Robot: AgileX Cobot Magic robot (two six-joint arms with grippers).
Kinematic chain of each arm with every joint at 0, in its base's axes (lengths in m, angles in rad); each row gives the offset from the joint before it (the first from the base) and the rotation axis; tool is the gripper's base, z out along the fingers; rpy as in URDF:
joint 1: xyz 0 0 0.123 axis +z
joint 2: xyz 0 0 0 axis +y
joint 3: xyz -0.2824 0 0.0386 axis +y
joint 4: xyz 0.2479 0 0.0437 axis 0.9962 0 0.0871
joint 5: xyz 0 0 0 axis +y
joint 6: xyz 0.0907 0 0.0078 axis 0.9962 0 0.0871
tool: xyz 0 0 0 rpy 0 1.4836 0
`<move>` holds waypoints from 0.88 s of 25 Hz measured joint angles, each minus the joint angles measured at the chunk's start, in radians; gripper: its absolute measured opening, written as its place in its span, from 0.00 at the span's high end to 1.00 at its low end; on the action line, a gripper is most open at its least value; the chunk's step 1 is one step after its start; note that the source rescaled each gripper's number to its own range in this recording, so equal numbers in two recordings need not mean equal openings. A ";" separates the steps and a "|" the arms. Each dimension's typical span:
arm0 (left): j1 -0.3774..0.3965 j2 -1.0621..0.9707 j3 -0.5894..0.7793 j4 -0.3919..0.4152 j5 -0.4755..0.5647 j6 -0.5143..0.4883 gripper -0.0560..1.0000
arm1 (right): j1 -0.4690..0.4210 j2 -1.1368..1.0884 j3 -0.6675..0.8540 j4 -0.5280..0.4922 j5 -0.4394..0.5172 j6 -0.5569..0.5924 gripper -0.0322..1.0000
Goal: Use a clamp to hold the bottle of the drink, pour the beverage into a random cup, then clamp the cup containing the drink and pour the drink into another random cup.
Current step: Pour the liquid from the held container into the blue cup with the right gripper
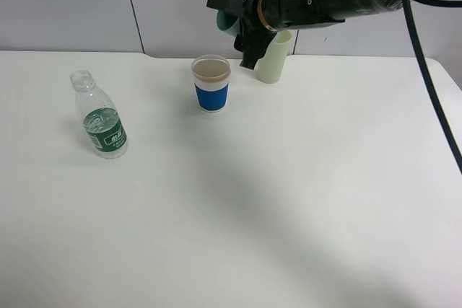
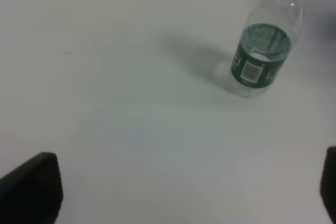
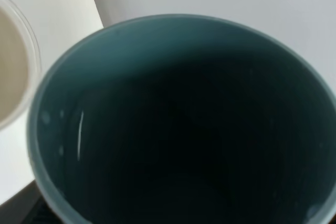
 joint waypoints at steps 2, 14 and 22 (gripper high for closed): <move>0.000 0.000 0.000 0.000 0.000 0.000 0.00 | 0.000 0.000 0.000 -0.013 0.002 -0.003 0.97; 0.000 0.000 0.000 0.000 0.001 0.000 0.00 | 0.000 0.000 0.000 -0.049 0.027 -0.030 0.97; 0.000 0.000 0.000 0.000 0.001 0.000 0.00 | 0.000 0.000 0.000 -0.095 0.027 -0.033 0.97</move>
